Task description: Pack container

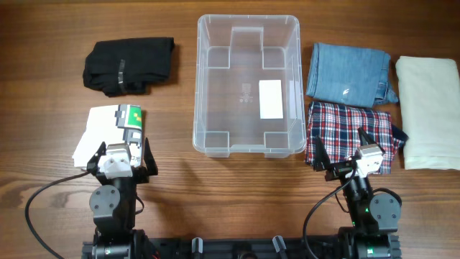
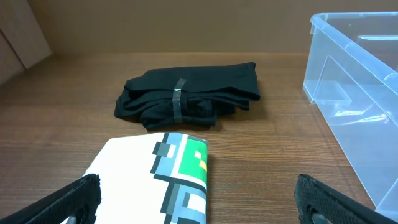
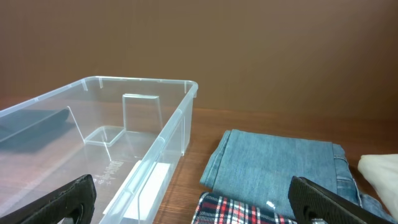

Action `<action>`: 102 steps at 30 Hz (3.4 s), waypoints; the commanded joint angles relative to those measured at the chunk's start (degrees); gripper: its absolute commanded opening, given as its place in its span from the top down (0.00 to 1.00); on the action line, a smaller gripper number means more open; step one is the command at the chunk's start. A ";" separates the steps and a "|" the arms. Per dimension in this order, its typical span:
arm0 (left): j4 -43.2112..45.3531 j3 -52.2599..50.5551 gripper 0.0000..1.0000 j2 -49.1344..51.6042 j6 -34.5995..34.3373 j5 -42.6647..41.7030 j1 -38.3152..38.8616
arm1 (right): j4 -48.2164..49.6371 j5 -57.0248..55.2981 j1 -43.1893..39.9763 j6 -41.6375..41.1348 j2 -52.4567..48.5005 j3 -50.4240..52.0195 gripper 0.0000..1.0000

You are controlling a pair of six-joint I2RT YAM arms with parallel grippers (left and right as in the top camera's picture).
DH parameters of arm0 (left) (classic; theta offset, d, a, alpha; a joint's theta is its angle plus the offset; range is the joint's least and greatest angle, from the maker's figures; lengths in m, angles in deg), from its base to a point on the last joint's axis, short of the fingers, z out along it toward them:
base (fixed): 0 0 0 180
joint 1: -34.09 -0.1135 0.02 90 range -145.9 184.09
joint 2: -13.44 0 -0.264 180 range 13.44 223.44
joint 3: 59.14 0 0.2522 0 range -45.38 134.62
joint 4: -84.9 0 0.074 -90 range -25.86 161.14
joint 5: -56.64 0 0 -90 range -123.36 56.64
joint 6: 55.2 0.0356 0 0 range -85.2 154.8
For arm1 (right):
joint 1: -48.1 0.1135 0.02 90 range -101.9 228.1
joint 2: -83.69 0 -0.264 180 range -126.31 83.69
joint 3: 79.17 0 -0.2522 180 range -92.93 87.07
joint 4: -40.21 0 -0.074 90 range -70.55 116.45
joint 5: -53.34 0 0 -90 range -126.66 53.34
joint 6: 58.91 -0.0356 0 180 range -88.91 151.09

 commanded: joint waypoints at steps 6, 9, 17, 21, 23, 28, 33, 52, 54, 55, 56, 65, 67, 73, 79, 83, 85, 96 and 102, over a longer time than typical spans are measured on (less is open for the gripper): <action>0.04 -0.48 0.00 -0.09 0.68 0.55 -0.37 | 0.31 -0.11 -0.02 -0.39 0.26 0.07 0.00; 0.04 -0.48 0.00 -0.09 0.68 0.55 -0.37 | 0.31 -0.11 -0.02 -0.42 0.26 0.07 0.00; 0.04 -0.48 0.00 -0.09 0.68 0.55 -0.37 | 0.31 -0.11 -0.02 -0.42 0.26 0.07 0.00; 0.04 -0.48 0.00 -0.09 0.66 0.55 -0.37 | 0.31 -0.11 -0.02 -0.42 0.26 0.07 0.00; 0.04 -0.48 0.00 -0.09 0.68 0.55 -0.37 | 0.31 -0.11 -0.02 -0.42 0.26 0.07 0.00; 0.04 -0.46 0.00 -0.09 0.68 0.55 -0.37 | 0.31 -0.11 -0.02 -0.42 0.26 0.07 0.00; 0.04 -0.48 0.00 -0.09 0.68 0.55 -0.37 | 0.31 -0.11 -0.02 -0.44 0.26 0.07 0.00; -0.22 -0.48 0.00 0.04 0.17 -3.93 -0.37 | 0.31 -0.09 -0.02 -0.42 0.26 0.07 0.00; 0.26 -0.46 0.00 0.35 -8.07 -12.46 -0.37 | 0.31 -0.11 -0.02 -0.39 0.26 0.07 0.00; 0.85 -0.46 0.00 0.74 -15.37 -17.42 -0.37 | 0.31 -0.11 -0.02 -0.42 0.26 0.07 0.00; 1.60 -0.46 0.00 0.90 -19.47 -21.68 -0.37 | 0.31 -0.09 -0.02 -0.39 0.26 0.07 0.00; 4.96 7.50 0.00 1.01 -26.84 -28.79 -0.37 | 0.31 -0.09 -0.02 -0.42 0.26 0.07 0.00; 4.57 12.68 0.00 1.68 -26.84 -27.91 -0.37 | 0.31 -0.11 -0.02 -0.42 0.26 0.07 0.00; -8.92 33.46 0.00 13.40 -26.80 -21.27 -0.37 | 0.31 -0.09 -0.02 -0.44 0.26 0.07 0.00; -35.93 66.27 0.00 42.93 -18.10 -17.92 -0.37 | 0.31 -0.11 -0.02 -0.42 0.26 0.07 0.00; -61.48 96.54 0.00 66.25 -17.62 -12.31 -0.37 | 0.31 -0.11 -0.02 -0.42 0.26 0.07 0.00; -66.97 103.84 0.00 72.54 -17.75 -13.22 -0.37 | 0.31 -0.11 -0.02 -0.44 0.26 0.07 0.00; -67.34 106.60 0.00 87.38 -36.98 -3.69 -0.44 | 0.31 -0.09 -0.02 -0.39 0.26 0.07 0.00; -66.53 106.60 0.00 92.13 -54.45 1.88 -0.44 | 0.31 -0.11 -0.02 -0.42 0.26 0.07 0.00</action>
